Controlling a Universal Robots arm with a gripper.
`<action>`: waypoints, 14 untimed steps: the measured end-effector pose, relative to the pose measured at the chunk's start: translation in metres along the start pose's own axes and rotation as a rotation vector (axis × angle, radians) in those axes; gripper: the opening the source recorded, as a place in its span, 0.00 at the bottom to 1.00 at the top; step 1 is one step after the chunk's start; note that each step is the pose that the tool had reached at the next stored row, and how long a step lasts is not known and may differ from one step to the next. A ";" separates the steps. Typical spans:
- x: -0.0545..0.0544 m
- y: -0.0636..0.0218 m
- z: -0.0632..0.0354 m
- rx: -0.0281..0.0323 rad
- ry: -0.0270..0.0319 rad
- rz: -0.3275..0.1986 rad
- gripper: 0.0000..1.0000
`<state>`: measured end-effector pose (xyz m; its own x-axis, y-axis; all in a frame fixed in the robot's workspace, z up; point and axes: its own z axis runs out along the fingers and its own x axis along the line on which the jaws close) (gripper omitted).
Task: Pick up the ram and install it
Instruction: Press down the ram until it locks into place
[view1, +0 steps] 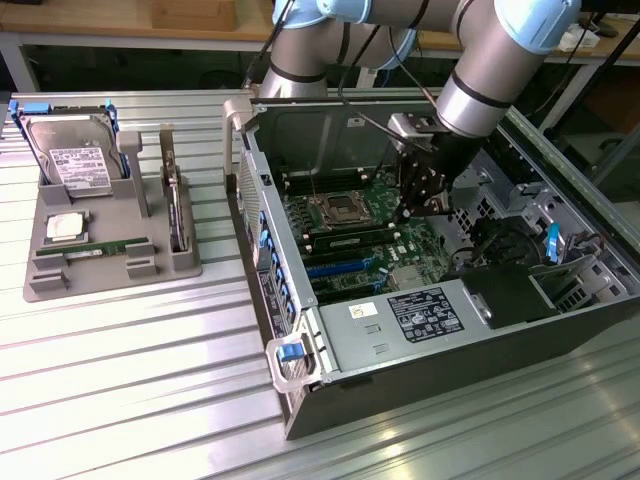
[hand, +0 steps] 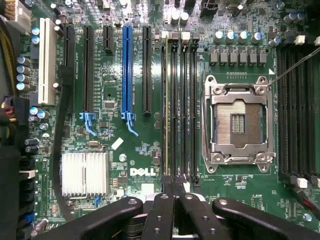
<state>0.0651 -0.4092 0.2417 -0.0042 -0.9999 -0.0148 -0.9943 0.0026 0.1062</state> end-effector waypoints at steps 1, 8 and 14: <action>0.000 -0.0003 0.0032 0.0000 -0.0003 0.000 0.10; 0.001 -0.0017 0.0153 -0.0002 -0.0045 -0.001 0.10; 0.001 0.0000 0.0038 0.0089 -0.0090 -0.001 0.10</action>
<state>0.0648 -0.4104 0.2379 -0.0041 -0.9997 -0.0238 -0.9952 0.0018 0.0974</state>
